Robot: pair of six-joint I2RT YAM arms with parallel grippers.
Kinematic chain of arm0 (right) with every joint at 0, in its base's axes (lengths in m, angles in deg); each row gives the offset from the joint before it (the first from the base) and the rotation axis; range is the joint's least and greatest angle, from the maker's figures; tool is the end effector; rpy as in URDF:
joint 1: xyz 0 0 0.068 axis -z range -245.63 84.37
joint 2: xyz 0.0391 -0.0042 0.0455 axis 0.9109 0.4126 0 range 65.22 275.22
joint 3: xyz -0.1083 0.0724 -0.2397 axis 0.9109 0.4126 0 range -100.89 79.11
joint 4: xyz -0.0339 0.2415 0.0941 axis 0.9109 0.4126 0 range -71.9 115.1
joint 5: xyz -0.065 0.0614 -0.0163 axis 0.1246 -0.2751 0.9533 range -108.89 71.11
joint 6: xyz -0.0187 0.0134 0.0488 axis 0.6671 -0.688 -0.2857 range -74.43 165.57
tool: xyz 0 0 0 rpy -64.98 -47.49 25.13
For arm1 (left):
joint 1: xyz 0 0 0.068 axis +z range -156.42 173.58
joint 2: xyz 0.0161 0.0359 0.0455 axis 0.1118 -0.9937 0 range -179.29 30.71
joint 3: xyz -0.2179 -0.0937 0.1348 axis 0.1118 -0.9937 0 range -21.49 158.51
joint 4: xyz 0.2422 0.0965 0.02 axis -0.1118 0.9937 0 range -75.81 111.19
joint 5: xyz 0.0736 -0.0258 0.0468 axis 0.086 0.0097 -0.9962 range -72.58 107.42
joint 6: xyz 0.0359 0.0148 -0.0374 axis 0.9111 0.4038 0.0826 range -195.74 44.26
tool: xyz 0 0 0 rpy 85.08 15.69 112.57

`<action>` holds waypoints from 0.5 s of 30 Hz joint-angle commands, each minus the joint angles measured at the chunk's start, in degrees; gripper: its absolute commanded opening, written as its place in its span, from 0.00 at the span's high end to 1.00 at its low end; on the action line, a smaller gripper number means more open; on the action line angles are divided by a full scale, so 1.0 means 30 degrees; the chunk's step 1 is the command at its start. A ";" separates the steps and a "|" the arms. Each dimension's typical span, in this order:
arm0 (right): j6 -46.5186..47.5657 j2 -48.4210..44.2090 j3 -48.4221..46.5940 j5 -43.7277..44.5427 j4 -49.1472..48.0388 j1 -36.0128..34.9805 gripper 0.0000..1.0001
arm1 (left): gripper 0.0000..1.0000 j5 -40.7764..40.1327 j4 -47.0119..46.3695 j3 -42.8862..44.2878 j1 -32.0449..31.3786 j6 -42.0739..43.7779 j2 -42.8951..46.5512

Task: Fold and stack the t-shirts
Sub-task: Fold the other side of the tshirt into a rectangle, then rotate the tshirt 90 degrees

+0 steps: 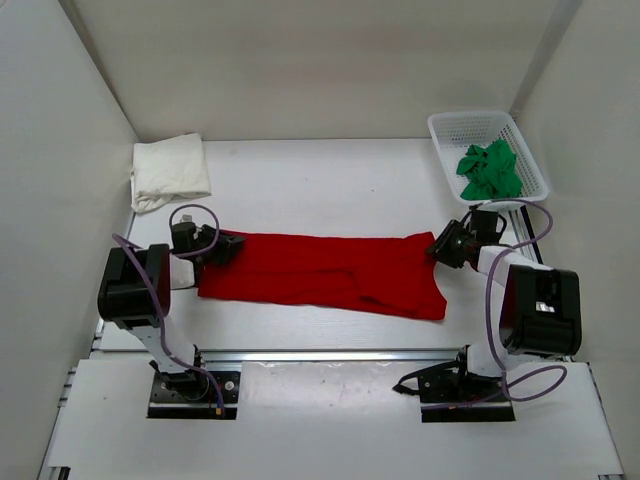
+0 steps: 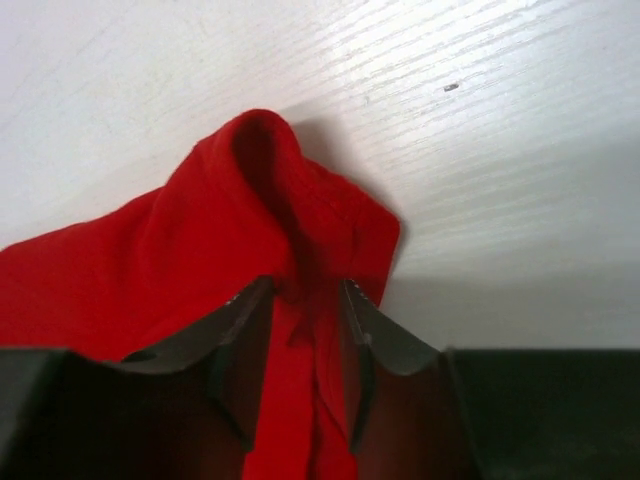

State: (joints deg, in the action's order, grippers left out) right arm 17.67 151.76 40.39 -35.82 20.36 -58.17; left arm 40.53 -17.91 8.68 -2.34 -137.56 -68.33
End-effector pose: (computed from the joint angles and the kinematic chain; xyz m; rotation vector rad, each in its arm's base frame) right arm 0.2812 -0.0263 0.1529 0.6202 2.3828 0.5184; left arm 0.2916 0.0069 0.1034 -1.0658 2.0829 -0.9798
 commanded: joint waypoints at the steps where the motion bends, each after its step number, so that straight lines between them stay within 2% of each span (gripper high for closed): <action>1: 0.0247 -0.2209 -0.1271 0.0688 0.0794 -0.0320 0.68 | 0.62 -0.0115 -0.0407 -0.0129 -0.0213 -0.0400 0.2801; 4: 0.0540 -0.3881 -0.1362 0.2298 0.1850 -0.2041 0.65 | 0.59 -0.0494 0.1085 0.0428 -0.1092 0.0885 0.5232; 5: 0.0511 -0.4351 -0.1187 0.2622 0.1969 -0.2368 0.66 | 0.58 -0.0614 0.2134 0.0836 -0.2168 0.1297 0.6140; 7: 0.0162 -0.4734 -0.0428 0.2975 0.1797 -0.4499 0.75 | 0.56 -0.1052 0.3662 0.1190 -0.3372 0.3196 0.7056; 10: -0.0220 -0.4445 0.1268 0.2802 0.0423 -0.6698 0.86 | 0.56 -0.0590 0.4636 0.0376 -0.4814 0.3761 0.8198; 13: -0.0398 -0.2485 0.1628 0.2597 -0.0342 -0.7876 0.98 | 0.54 -0.0732 0.4954 -0.1236 -0.6336 0.4345 0.9340; 15: -0.0310 -0.0557 0.1044 0.2273 -0.0488 -0.8024 1.00 | 0.54 -0.0819 0.5219 -0.2261 -0.7445 0.4758 0.9809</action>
State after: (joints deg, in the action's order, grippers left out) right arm 17.15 144.64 43.97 -29.59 21.30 -81.82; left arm 38.68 -7.77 5.95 -21.38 -127.11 -40.73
